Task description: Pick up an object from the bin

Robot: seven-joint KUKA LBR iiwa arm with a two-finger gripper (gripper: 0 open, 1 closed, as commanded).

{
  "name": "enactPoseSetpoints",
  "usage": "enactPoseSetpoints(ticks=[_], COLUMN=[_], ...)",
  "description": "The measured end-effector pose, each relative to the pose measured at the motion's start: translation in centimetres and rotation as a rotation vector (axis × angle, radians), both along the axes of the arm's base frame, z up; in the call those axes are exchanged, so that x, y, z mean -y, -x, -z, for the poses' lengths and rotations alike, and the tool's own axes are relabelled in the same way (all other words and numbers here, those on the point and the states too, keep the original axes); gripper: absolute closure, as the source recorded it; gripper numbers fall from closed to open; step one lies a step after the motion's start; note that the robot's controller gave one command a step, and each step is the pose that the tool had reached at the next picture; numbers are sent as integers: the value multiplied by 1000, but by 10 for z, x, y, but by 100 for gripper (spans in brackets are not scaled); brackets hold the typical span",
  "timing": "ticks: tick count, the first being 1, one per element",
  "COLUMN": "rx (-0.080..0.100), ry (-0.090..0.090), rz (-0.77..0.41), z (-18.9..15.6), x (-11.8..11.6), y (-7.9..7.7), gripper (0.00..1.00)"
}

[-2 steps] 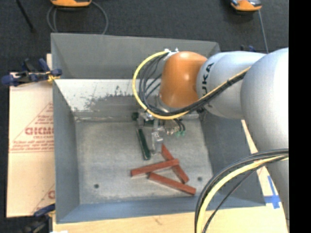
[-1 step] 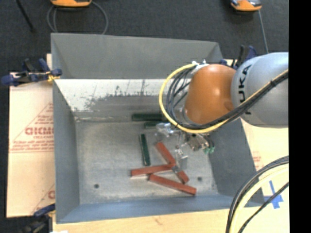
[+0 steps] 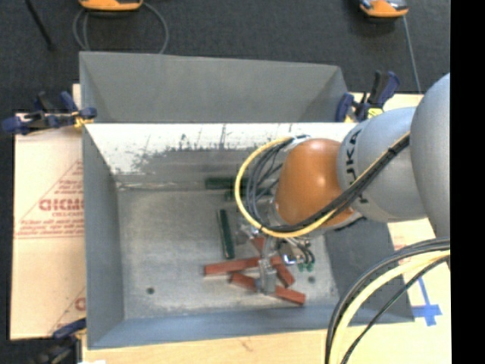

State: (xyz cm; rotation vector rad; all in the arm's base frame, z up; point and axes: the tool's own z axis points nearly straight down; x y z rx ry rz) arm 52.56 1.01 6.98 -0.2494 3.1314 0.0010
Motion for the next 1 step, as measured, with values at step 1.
enactPoseSetpoints(ticks=[1], rx=[5], ry=[1], rz=[1], z=[-3], x=[0], y=[-2], gripper=[100])
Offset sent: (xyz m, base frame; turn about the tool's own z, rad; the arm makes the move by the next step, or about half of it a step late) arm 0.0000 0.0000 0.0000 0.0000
